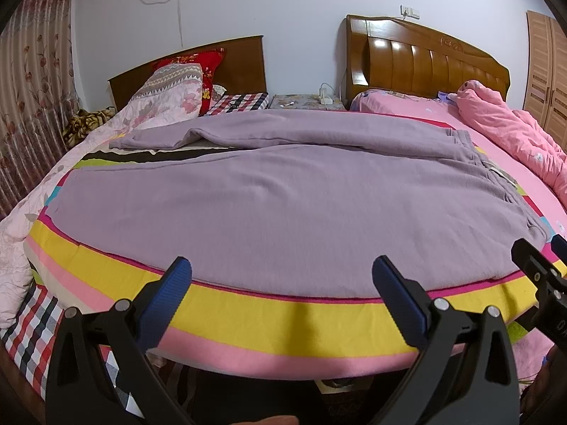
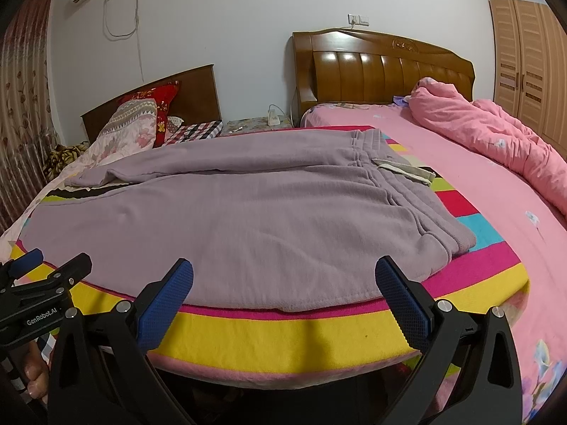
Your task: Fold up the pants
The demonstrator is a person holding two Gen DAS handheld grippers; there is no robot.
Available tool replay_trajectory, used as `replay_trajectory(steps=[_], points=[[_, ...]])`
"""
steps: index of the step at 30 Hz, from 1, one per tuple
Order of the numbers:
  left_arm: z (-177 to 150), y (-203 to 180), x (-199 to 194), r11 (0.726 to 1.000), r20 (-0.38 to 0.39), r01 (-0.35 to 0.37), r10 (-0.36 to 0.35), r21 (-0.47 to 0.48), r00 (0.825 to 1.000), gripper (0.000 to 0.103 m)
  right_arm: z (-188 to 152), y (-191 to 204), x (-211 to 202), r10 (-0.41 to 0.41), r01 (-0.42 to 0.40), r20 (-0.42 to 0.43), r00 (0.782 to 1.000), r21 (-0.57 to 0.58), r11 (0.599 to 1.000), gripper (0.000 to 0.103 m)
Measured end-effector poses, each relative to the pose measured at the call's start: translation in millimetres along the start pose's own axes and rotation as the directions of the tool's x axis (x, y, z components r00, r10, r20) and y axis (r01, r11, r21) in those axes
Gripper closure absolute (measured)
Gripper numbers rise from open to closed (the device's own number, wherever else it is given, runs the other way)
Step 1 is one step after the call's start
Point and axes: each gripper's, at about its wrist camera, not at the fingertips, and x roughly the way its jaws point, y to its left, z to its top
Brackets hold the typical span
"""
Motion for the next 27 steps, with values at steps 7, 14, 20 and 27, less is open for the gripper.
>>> replay_trajectory(steps=[7, 14, 20, 27], points=[[10.6, -0.1, 1.4, 0.993, 0.032, -0.021, 0.017, 0.120, 0.999, 0.001, 9.7, -6.4, 4.8, 0.106, -0.105, 0.013, 0.994, -0.072, 0.992, 0.004], [69.4, -8.1, 38.8, 0.902, 0.072, -0.112, 0.090, 0.417, 0.993, 0.001, 94.4, -28.8, 60.5, 0.166, -0.178, -0.067, 0.984, -0.261, 0.949, 0.004], [146.7, 14.5, 117.2, 0.947, -0.185, 0.225, -0.184, 0.228, 0.965, 0.001, 184.0, -51.5, 163.4, 0.227, -0.249, -0.109, 0.968, -0.289, 0.924, 0.004], [224.0, 59.2, 228.9, 0.900, -0.215, 0.387, -0.426, -0.201, 0.879, 0.002, 248.8, -45.8, 321.8, 0.219, -0.304, -0.347, 0.912, -0.214, 0.928, 0.004]])
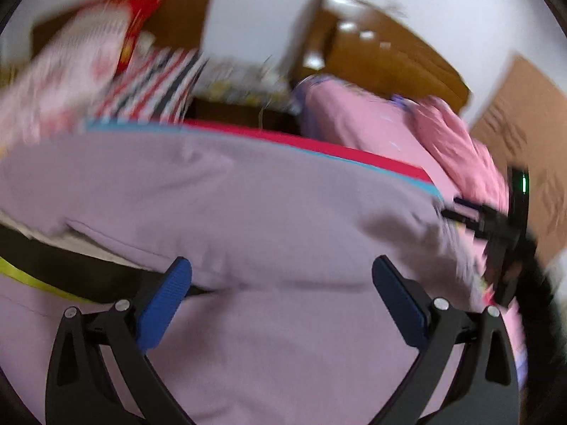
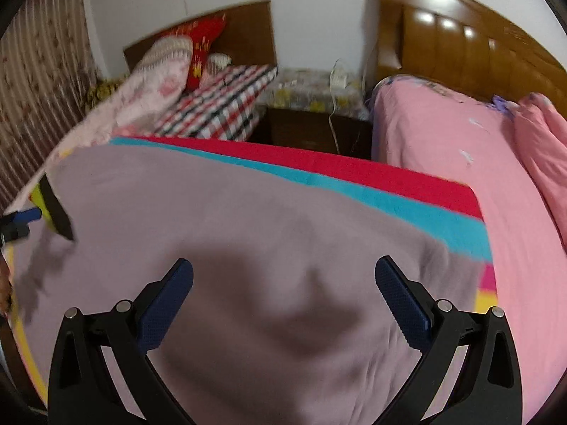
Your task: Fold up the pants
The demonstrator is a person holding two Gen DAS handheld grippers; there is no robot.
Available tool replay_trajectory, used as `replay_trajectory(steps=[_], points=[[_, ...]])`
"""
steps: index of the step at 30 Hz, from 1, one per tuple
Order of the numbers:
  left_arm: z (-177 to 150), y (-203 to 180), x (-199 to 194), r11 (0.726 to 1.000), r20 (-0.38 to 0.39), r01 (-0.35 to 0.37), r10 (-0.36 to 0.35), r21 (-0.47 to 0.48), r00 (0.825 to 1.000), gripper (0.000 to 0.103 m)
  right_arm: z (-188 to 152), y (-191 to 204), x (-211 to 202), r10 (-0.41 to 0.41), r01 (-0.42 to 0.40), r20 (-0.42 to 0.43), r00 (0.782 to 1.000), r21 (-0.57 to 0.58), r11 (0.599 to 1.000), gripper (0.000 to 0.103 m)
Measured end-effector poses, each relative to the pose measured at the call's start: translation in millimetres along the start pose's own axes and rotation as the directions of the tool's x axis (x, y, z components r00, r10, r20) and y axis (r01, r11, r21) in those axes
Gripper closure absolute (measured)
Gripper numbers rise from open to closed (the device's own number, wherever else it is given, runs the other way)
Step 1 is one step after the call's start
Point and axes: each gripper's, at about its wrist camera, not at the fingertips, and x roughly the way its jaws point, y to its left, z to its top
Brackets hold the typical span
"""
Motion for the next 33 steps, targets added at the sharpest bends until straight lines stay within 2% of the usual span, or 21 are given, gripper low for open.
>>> replay_trajectory(steps=[4, 7, 9, 10, 11, 12, 14, 16, 17, 18, 19, 20, 22, 24, 25, 27, 29, 30, 31, 32, 33], points=[[50.5, 30.3, 45.1, 0.989, -0.112, 0.038, -0.054, -0.146, 0.992, 0.002, 39.7, 1.4, 53.0, 0.061, -0.069, -0.081, 0.995, -0.094, 0.993, 0.004], [81.2, 37.0, 68.6, 0.985, -0.136, 0.048, -0.071, -0.164, 0.988, 0.002, 67.3, 14.1, 92.6, 0.140, -0.165, -0.146, 0.979, -0.174, 0.971, 0.004], [95.0, 38.5, 82.8, 0.980, -0.152, 0.070, -0.100, -0.188, 0.983, 0.002, 82.2, 18.3, 118.9, 0.158, -0.199, -0.202, 0.967, -0.203, 0.959, 0.005], [105.1, 39.8, 93.4, 0.972, -0.166, 0.090, -0.128, -0.217, 0.978, 0.002, 88.2, 19.1, 132.3, 0.158, -0.208, -0.226, 0.961, -0.215, 0.954, 0.009], [104.2, 39.6, 97.9, 0.966, -0.172, 0.102, -0.146, -0.239, 0.974, 0.002, 88.9, 21.6, 138.3, 0.175, -0.229, -0.247, 0.953, -0.212, 0.950, 0.024], [110.6, 41.2, 106.3, 0.957, -0.183, 0.114, -0.166, -0.268, 0.969, 0.002, 93.8, 19.1, 149.5, 0.221, -0.281, -0.285, 0.933, -0.188, 0.941, 0.032], [118.7, 42.7, 120.5, 0.941, -0.197, 0.132, -0.200, -0.313, 0.960, 0.002, 101.7, 14.5, 163.7, 0.239, -0.302, -0.315, 0.918, -0.166, 0.939, 0.040], [124.1, 43.2, 131.5, 0.926, -0.207, 0.142, -0.224, -0.349, 0.952, 0.002, 100.8, 18.6, 163.1, 0.247, -0.318, -0.319, 0.915, -0.194, 0.928, 0.047], [125.3, 43.3, 135.1, 0.918, -0.209, 0.149, -0.237, -0.368, 0.949, 0.002, 99.7, 20.5, 160.2, 0.246, -0.322, -0.316, 0.916, -0.215, 0.922, 0.056], [127.7, 43.5, 139.8, 0.906, -0.210, 0.161, -0.259, -0.392, 0.943, 0.002, 97.6, 23.8, 154.2, 0.243, -0.319, -0.301, 0.922, -0.238, 0.917, 0.065], [129.0, 44.0, 143.8, 0.893, -0.208, 0.174, -0.280, -0.416, 0.937, 0.002, 95.9, 31.6, 142.7, 0.224, -0.297, -0.257, 0.940, -0.297, 0.908, 0.081], [129.9, 43.8, 148.1, 0.877, -0.204, 0.185, -0.300, -0.444, 0.932, 0.002, 92.3, 36.7, 131.7, 0.187, -0.254, -0.218, 0.958, -0.340, 0.905, 0.089], [132.4, 44.7, 153.9, 0.854, -0.191, 0.191, -0.316, -0.484, 0.929, 0.002, 82.4, 48.9, 101.0, 0.148, -0.183, -0.117, 0.982, -0.401, 0.898, 0.090], [136.3, 43.4, 159.3, 0.832, -0.174, 0.202, -0.333, -0.516, 0.927, 0.002, 68.1, 59.0, 73.4, 0.119, -0.124, -0.038, 0.992, -0.437, 0.891, 0.091], [135.9, 39.5, 158.1, 0.831, -0.173, 0.201, -0.331, -0.518, 0.928, 0.002, 59.3, 65.4, 60.0, 0.106, -0.095, -0.003, 0.994, -0.452, 0.887, 0.091], [138.6, 35.8, 162.7, 0.846, -0.194, 0.143, -0.277, -0.513, 0.941, 0.002, 41.3, 73.6, 36.2, 0.105, -0.074, 0.042, 0.994, -0.459, 0.885, 0.091], [136.0, 32.6, 169.6, 0.846, -0.219, 0.105, -0.253, -0.523, 0.942, 0.005, 21.4, 84.0, 13.0, 0.107, -0.049, 0.097, 0.990, -0.467, 0.883, 0.092], [133.5, 31.8, 170.2, 0.851, -0.229, 0.095, -0.245, -0.517, 0.942, 0.021, 13.6, 87.7, 6.4, 0.104, -0.041, 0.114, 0.988, -0.457, 0.889, 0.092], [130.4, 30.4, 170.8, 0.864, -0.245, 0.066, -0.214, -0.499, 0.945, 0.048, 7.3, 89.8, 3.2, 0.094, -0.029, 0.128, 0.987, -0.441, 0.897, 0.092], [124.9, 29.2, 168.6, 0.877, -0.249, 0.048, -0.187, -0.479, 0.950, 0.058, 3.2, 91.8, 3.3, 0.080, -0.012, 0.139, 0.987, -0.433, 0.902, 0.091], [118.9, 28.5, 164.3, 0.885, -0.239, 0.060, -0.189, -0.463, 0.952, 0.078, -3.3, 93.1, 3.7, 0.053, 0.015, 0.150, 0.987, -0.424, 0.906, 0.091]])
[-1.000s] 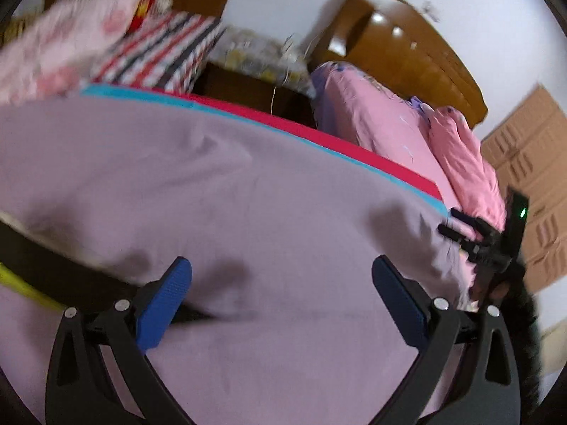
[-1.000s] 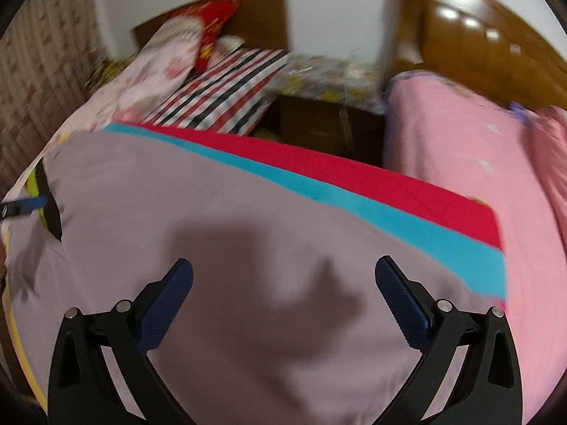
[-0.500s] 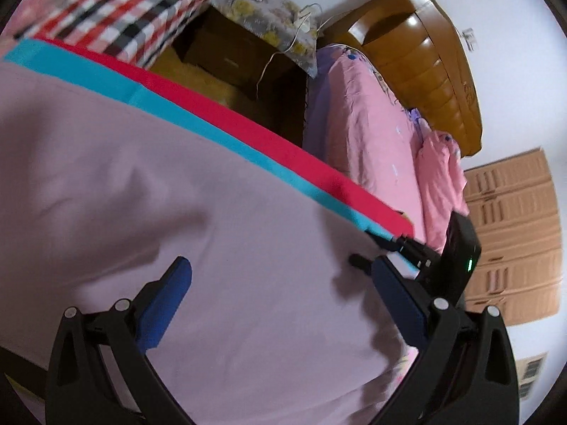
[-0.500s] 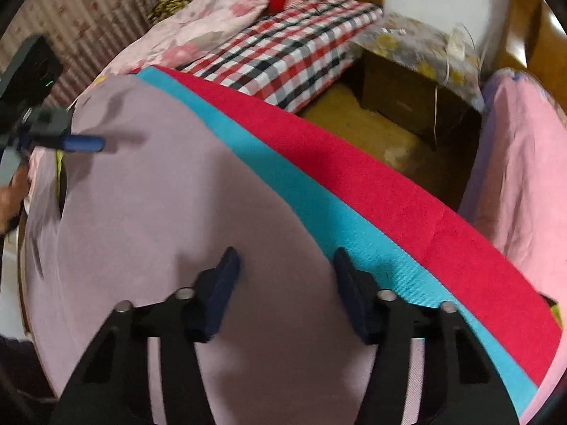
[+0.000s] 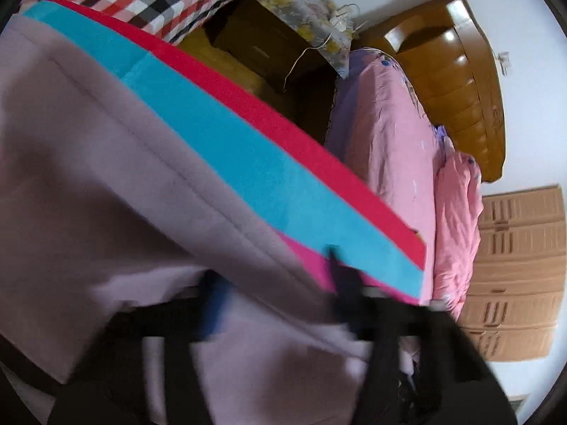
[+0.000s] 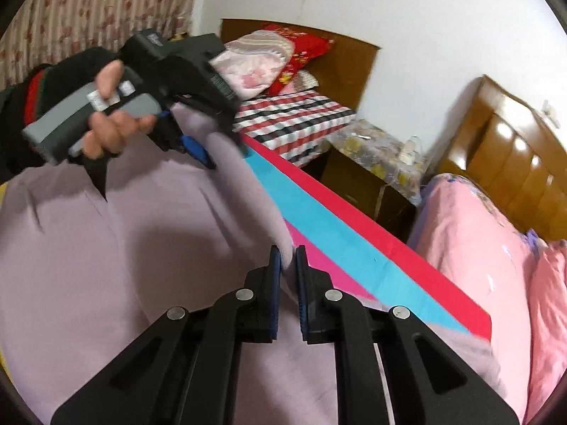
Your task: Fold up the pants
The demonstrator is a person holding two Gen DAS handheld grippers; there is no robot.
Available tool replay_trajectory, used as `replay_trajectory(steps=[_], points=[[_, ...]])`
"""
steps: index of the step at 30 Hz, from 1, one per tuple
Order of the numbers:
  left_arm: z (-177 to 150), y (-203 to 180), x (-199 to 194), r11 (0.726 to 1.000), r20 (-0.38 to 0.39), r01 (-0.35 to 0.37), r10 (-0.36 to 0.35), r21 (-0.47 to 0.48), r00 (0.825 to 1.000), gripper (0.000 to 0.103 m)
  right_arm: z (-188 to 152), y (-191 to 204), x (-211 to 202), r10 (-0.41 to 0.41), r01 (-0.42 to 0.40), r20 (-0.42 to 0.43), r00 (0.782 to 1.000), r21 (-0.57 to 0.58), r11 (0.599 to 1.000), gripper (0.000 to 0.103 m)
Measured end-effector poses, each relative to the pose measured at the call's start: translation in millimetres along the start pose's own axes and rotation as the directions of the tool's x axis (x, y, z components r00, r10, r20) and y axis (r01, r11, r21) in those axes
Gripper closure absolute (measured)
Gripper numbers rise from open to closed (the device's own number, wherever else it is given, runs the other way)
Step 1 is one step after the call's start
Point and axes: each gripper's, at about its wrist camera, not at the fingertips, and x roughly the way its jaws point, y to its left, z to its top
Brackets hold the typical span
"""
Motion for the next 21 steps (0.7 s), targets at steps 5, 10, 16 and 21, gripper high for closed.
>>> replay_trajectory(steps=[5, 10, 16, 21], points=[[-56.1, -2.2, -54.9, 0.988, 0.168, 0.036, -0.062, 0.149, 0.984, 0.094, -22.0, 16.8, -8.7, 0.005, -0.005, -0.001, 1.000, 0.105, 0.994, 0.086], [-198.3, -12.7, -131.2, 0.865, 0.403, -0.040, -0.192, 0.500, 0.895, 0.094, -51.6, 49.9, -73.1, 0.083, -0.103, 0.100, 0.991, 0.209, 0.972, 0.028], [-261.9, 47.9, -100.4, 0.893, 0.305, -0.020, -0.132, 0.450, 0.943, 0.061, -133.3, 70.2, -144.3, 0.047, -0.123, 0.169, 0.985, 0.473, 0.872, 0.012], [-255.9, 81.1, -96.7, 0.944, 0.293, 0.047, -0.148, 0.326, 0.945, 0.032, -185.3, 15.5, -161.0, -0.014, -0.116, 0.157, 0.987, 0.782, 0.613, 0.022]])
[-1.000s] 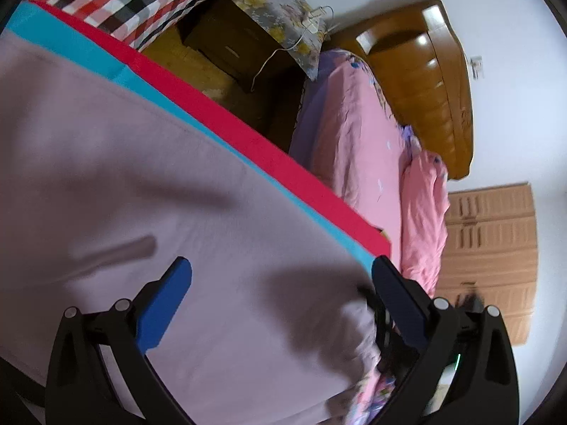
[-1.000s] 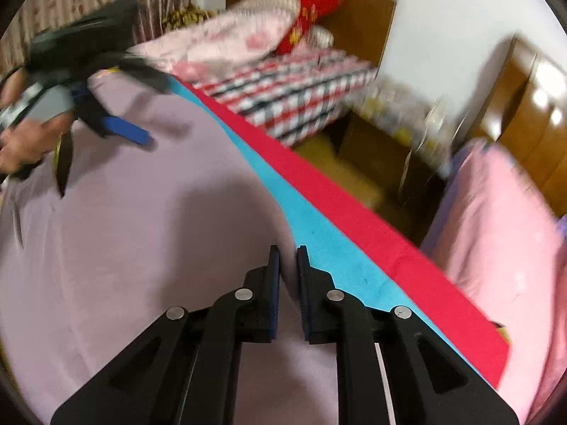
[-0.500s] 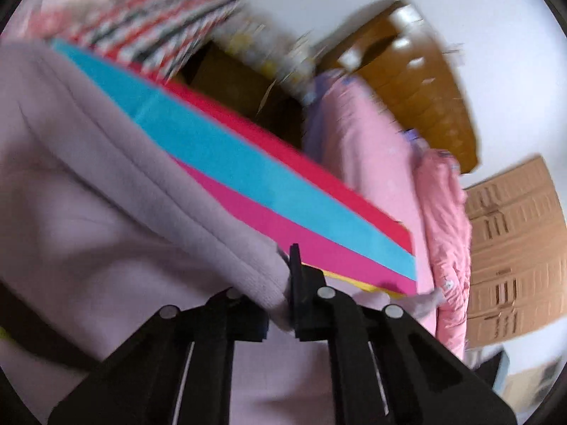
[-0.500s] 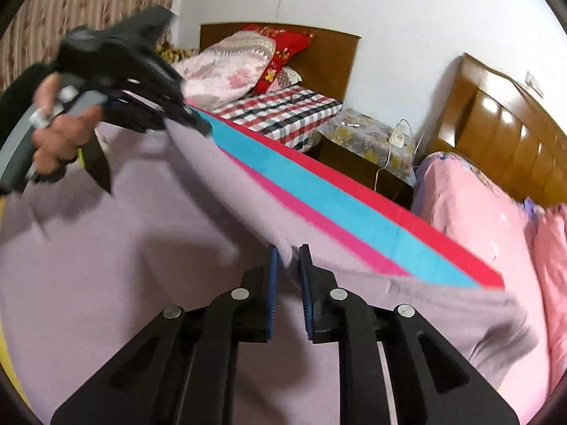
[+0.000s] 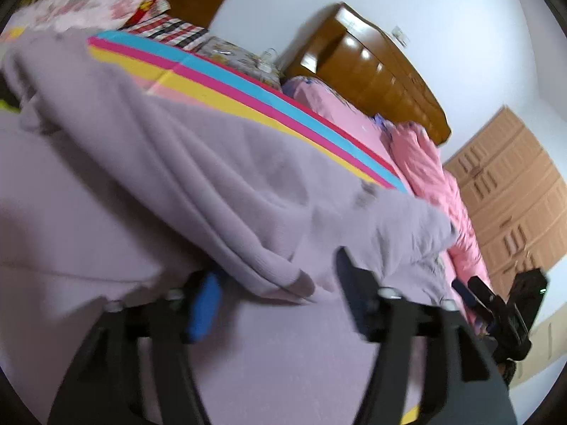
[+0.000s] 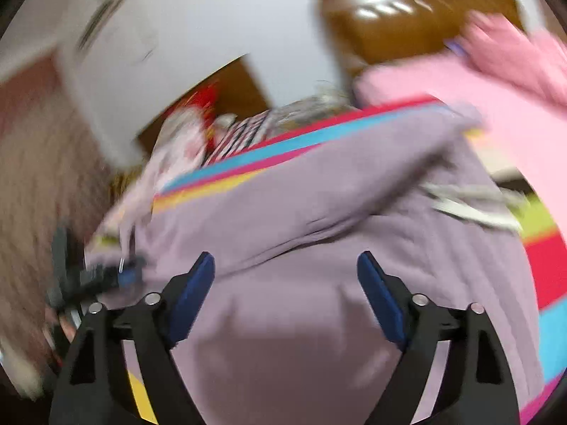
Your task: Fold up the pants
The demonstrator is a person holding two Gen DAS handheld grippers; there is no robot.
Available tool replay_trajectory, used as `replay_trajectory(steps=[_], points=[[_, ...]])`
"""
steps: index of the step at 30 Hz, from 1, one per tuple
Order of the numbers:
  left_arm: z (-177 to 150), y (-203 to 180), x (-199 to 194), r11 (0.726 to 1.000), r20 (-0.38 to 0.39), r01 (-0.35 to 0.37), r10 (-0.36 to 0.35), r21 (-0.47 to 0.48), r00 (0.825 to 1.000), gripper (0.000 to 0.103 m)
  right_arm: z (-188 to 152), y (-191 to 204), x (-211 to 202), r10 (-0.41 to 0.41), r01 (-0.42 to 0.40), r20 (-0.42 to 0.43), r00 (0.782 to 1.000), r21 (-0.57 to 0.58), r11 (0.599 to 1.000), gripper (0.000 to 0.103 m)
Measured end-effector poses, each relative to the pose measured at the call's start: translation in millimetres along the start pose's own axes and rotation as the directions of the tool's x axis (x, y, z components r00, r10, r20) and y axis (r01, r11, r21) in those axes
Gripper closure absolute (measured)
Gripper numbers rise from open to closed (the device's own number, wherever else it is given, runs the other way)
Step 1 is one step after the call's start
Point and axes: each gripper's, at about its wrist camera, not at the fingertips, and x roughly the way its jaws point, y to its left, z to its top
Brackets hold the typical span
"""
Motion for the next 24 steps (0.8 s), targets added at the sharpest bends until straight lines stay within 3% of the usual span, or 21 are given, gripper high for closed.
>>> replay_trajectory(steps=[4, 9, 15, 21, 22, 24], points=[[-0.6, 22.0, -0.4, 0.993, -0.006, 0.063, -0.064, -0.103, 0.998, 0.028, 27.0, -54.9, -7.7, 0.001, -0.021, 0.080, 0.997, 0.250, 0.968, 0.024], [0.7, 34.6, -5.5, 0.989, -0.010, 0.072, -0.074, -0.126, 0.997, 0.027, 51.6, -88.6, 11.4, 0.046, -0.085, 0.106, 0.993, 0.395, 0.915, 0.033], [0.7, 37.1, -8.6, 0.987, -0.002, 0.069, -0.070, -0.146, 0.998, 0.020, 79.9, -91.6, 37.8, 0.039, -0.083, 0.117, 0.992, 0.402, 0.912, 0.046], [0.4, 36.6, -12.3, 0.983, 0.008, 0.058, -0.058, -0.175, 0.998, 0.018, 68.4, -106.5, 60.7, 0.001, -0.052, 0.122, 0.993, 0.420, 0.906, 0.075], [1.3, 38.4, -12.2, 0.981, 0.005, 0.052, -0.052, -0.185, 0.999, 0.016, 64.0, -109.3, 62.7, 0.016, -0.070, 0.127, 0.992, 0.428, 0.901, 0.089], [4.5, 38.6, -12.5, 0.978, -0.010, 0.022, -0.024, -0.208, 1.000, 0.014, 57.6, -113.8, 60.5, 0.025, -0.081, 0.136, 0.990, 0.422, 0.903, 0.090]])
